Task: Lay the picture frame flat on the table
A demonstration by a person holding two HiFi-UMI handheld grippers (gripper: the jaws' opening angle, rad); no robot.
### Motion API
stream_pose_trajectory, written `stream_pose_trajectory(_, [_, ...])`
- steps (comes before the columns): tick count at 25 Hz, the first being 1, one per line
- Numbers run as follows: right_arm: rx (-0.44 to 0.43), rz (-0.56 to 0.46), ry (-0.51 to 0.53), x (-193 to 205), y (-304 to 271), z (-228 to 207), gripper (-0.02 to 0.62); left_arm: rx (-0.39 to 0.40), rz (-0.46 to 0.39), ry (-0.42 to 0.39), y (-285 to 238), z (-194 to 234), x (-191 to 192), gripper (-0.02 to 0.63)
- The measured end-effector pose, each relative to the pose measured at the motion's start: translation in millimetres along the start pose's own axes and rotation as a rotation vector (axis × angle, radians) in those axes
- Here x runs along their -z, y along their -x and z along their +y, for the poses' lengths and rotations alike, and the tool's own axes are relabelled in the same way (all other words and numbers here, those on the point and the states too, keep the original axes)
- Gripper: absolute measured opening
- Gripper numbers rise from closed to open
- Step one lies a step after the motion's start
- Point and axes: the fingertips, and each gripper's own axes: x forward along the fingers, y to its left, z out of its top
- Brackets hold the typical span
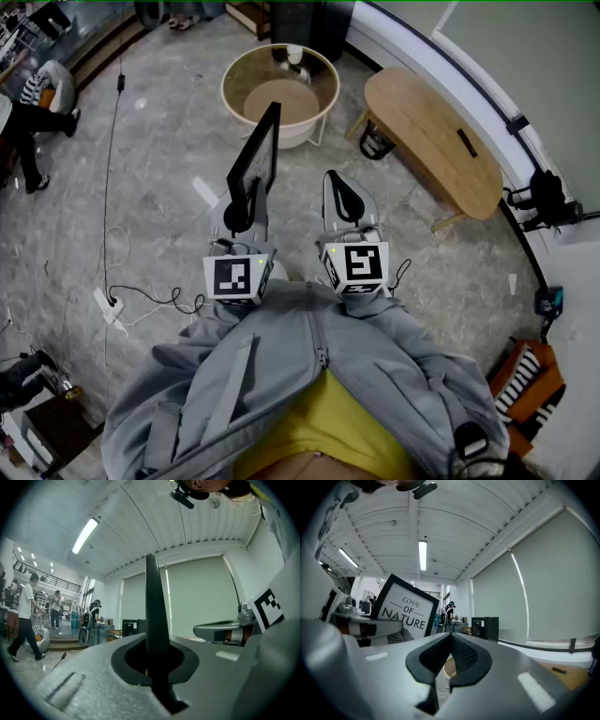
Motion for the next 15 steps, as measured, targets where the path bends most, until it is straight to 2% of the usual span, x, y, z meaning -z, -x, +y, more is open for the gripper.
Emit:
stream_pose_trajectory(8, [0.002, -0.004, -0.030, 7.7, -37.3, -11.6, -0.002, 0.008, -0.009, 0.007, -36.5, 18.9, 5.8, 0.011])
stream_pose_trajectory(15, [0.024, 0.014, -0.029, 20.0, -111.4, -42.1, -0.002, 0.021, -0.001, 0.007, -110.7, 53.9, 19.7, 0.011])
